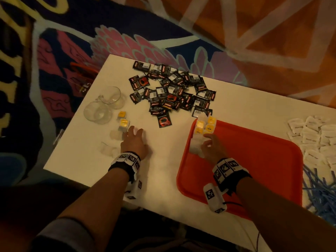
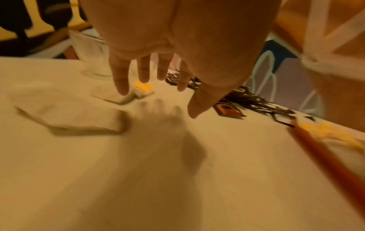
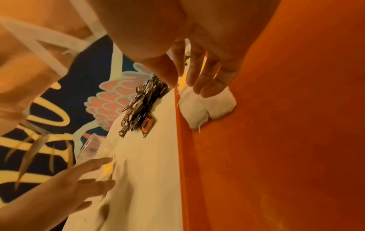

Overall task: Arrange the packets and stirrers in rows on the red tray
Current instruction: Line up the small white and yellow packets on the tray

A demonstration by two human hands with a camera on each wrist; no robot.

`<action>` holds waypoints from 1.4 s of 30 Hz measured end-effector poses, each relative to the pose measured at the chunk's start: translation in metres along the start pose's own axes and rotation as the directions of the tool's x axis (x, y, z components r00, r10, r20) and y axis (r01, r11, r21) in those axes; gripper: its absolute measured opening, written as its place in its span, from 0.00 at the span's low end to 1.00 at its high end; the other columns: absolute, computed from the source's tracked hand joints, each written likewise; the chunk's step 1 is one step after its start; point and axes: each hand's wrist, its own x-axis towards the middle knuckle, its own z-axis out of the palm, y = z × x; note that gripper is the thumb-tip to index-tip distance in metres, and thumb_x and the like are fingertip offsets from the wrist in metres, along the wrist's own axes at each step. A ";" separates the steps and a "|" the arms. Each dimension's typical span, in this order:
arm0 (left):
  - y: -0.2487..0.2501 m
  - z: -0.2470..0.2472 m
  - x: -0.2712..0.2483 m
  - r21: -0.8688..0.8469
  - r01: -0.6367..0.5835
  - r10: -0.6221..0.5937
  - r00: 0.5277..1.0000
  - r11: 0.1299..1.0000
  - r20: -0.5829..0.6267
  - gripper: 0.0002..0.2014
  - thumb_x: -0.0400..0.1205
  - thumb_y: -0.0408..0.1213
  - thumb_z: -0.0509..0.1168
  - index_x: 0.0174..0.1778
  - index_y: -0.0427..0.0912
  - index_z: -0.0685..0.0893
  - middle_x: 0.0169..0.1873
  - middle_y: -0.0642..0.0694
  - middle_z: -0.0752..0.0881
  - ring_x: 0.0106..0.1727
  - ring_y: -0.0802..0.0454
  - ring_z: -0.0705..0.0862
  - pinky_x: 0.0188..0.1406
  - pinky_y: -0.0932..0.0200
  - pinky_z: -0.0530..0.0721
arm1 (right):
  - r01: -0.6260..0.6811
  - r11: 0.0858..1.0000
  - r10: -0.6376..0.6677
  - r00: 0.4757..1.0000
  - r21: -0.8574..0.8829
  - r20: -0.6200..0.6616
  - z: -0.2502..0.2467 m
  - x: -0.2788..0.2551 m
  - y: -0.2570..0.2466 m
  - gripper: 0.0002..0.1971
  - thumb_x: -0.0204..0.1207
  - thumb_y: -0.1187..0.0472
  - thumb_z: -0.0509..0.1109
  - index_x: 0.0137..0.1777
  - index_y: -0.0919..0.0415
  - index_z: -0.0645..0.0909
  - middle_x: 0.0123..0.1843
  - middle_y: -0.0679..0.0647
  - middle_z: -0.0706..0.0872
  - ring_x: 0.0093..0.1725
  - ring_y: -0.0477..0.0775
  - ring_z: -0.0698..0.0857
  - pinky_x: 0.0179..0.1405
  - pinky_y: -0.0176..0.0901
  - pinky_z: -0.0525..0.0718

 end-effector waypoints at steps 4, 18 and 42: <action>-0.050 -0.017 0.027 0.060 0.078 -0.086 0.987 0.995 0.137 0.54 0.76 0.51 0.75 0.87 0.59 0.42 0.87 0.47 0.38 0.86 0.32 0.43 0.82 0.32 0.60 | 0.015 1.000 -0.013 0.994 -0.024 0.106 0.020 -0.004 -0.012 0.21 0.81 0.64 0.67 0.72 0.48 0.71 0.62 0.53 0.80 0.51 0.56 0.86 0.40 0.48 0.87; -0.079 -0.010 0.026 0.096 -0.197 0.176 0.965 0.976 0.192 0.49 0.76 0.60 0.72 0.87 0.60 0.48 0.87 0.57 0.49 0.87 0.36 0.47 0.80 0.24 0.51 | 0.113 0.959 -0.033 0.955 -0.259 0.294 0.090 -0.008 -0.044 0.18 0.79 0.59 0.71 0.67 0.46 0.75 0.59 0.50 0.81 0.55 0.53 0.83 0.54 0.48 0.85; -0.095 0.013 0.027 -0.210 -0.113 0.111 0.994 0.971 -0.023 0.30 0.80 0.47 0.70 0.79 0.59 0.70 0.81 0.46 0.59 0.76 0.39 0.63 0.69 0.44 0.78 | 0.450 0.727 -0.229 0.871 -0.519 0.435 0.212 0.022 -0.132 0.17 0.80 0.59 0.67 0.68 0.60 0.78 0.66 0.59 0.79 0.64 0.60 0.80 0.57 0.41 0.75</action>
